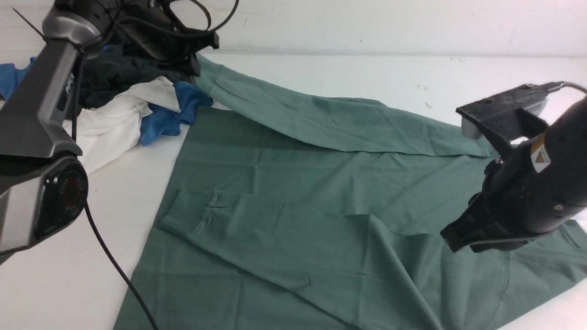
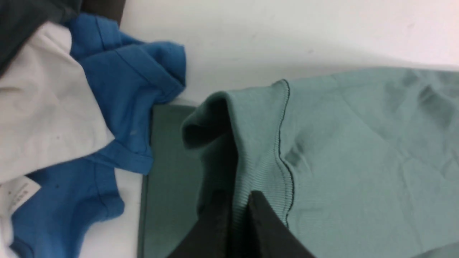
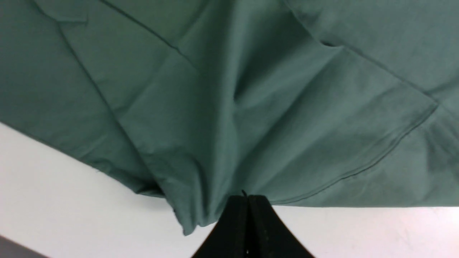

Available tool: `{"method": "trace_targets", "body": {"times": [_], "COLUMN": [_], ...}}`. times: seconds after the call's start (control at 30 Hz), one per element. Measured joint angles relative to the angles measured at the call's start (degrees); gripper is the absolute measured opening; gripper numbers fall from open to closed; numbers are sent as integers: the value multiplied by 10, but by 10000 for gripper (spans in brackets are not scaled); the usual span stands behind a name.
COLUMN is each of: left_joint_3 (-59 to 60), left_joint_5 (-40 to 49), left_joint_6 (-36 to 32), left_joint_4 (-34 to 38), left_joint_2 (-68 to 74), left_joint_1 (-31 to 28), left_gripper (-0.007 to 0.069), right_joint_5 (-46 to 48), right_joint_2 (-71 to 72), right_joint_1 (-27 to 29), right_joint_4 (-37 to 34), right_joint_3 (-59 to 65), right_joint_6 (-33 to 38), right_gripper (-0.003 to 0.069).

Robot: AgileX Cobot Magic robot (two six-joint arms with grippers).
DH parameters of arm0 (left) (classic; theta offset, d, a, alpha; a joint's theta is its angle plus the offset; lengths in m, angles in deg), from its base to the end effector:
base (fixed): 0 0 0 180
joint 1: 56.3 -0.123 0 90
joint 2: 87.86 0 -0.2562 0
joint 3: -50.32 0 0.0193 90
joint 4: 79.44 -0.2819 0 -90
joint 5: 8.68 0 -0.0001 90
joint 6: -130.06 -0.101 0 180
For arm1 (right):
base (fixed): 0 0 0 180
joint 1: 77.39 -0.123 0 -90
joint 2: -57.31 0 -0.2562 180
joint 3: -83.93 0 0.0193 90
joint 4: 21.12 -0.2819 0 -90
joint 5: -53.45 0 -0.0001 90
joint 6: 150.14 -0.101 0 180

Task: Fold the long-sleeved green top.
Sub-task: Use the left arm to drag and drop the cuff onto the cuff closest to the left arm

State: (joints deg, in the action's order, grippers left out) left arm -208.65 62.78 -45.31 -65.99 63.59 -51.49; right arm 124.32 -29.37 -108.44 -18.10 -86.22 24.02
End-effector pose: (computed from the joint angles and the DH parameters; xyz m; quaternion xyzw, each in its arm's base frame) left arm 0.5428 -0.0680 0.2695 0.0004 0.9444 -0.1420 0.2967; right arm 0.2505 0.1449 0.2674 -0.2225 0.9684 0.0103 0.1122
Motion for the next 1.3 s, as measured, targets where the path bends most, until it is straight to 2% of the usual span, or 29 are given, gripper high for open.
{"method": "trace_targets", "body": {"times": [0.23, 0.3, 0.43, 0.47, 0.5, 0.7, 0.97, 1.1, 1.2, 1.23, 1.3], "left_joint_3": [214, 330, 491, 499, 567, 722, 787, 787, 789, 790, 804], "left_joint_5": [0, 0, -2, -2, -4, -7, -11, -12, -14, -14, -16], "left_joint_6": [-13, -13, -3, -2, 3, 33, 37, 37, 37, 37, 37], "left_joint_4": [-10, -29, -65, -67, -75, -85, -62, -60, -65, -65, -71], "left_joint_2": [-136, -203, -289, -294, -334, -419, -425, -418, -414, -414, -419], "left_joint_1": [9, 23, 44, 45, 53, 61, 73, 73, 73, 73, 73], "left_gripper": [17, 17, 17, 17, 17, 17, 20, 59, 165, 171, 262], "right_joint_5": [0, 0, 0, 0, 0, 0, -15, -15, -15, -15, -15], "right_joint_2": [0, 0, 0, 0, 0, 0, 0, 0, 0, 0, 0], "right_joint_1": [0, 5, 24, 25, 35, 40, 40, 40, 40, 40, 40], "right_joint_4": [83, 102, 98, 98, 88, 39, -14, -21, -21, -21, -21], "right_joint_3": [0, 0, 0, 0, 0, 0, 0, 0, 0, 0, 0], "right_joint_6": [-34, -42, -43, -43, -43, -31, 16, 24, 24, 24, 25], "right_gripper": [-15, -15, -15, -15, -15, -15, -15, -15, -15, -15, -15]}}
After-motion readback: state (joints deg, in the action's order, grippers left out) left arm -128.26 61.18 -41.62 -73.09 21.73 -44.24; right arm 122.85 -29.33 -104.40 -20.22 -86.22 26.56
